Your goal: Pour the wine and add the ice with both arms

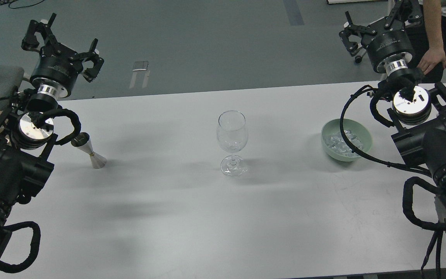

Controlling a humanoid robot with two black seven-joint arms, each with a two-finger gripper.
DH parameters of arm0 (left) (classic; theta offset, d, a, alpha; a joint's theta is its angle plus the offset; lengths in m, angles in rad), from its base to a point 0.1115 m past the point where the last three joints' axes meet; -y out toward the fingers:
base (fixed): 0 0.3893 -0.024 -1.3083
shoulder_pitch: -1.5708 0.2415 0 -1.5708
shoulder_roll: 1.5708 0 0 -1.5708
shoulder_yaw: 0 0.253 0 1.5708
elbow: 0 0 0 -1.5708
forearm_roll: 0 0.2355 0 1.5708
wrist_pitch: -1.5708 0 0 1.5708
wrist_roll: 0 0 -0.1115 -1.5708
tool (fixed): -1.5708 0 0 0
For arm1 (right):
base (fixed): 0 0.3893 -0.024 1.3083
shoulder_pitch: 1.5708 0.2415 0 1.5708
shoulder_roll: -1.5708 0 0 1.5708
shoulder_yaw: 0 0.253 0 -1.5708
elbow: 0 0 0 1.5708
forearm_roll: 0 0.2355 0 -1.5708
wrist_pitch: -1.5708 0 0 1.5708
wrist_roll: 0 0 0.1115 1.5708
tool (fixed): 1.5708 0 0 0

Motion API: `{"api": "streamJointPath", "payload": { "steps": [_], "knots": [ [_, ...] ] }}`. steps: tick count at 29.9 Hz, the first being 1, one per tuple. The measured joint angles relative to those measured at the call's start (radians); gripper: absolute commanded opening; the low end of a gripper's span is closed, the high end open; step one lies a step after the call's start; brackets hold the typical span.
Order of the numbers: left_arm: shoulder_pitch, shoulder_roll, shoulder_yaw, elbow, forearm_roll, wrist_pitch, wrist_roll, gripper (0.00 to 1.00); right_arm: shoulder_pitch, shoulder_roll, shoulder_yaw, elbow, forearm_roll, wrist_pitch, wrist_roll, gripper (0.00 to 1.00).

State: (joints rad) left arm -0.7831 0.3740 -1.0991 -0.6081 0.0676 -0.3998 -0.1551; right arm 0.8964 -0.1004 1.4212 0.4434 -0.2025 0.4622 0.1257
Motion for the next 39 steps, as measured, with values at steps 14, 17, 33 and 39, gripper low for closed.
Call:
{"api": "streamJointPath", "payload": {
  "steps": [14, 17, 33, 39],
  "knots": [
    [-0.056, -0.012, -0.003, 0.024, 0.001, 0.008, 0.006, 0.99, 0.02, 0.014, -0.008, 0.011, 0.001, 0.003, 0.0, 1.0],
    [-0.062, -0.009, 0.0, 0.024, 0.001, 0.007, 0.007, 0.99, 0.023, 0.014, -0.01, 0.011, 0.001, 0.003, 0.0, 1.0],
    [0.068, 0.026, -0.071, -0.305, -0.171, 0.141, 0.019, 0.99, 0.014, 0.012, 0.002, 0.011, 0.004, 0.007, 0.006, 1.0],
    [0.194, 0.116, -0.107, -0.539, -0.191, 0.226, 0.038, 0.99, -0.005, 0.006, 0.004, 0.012, 0.004, 0.01, 0.006, 1.0]
  ]
}}
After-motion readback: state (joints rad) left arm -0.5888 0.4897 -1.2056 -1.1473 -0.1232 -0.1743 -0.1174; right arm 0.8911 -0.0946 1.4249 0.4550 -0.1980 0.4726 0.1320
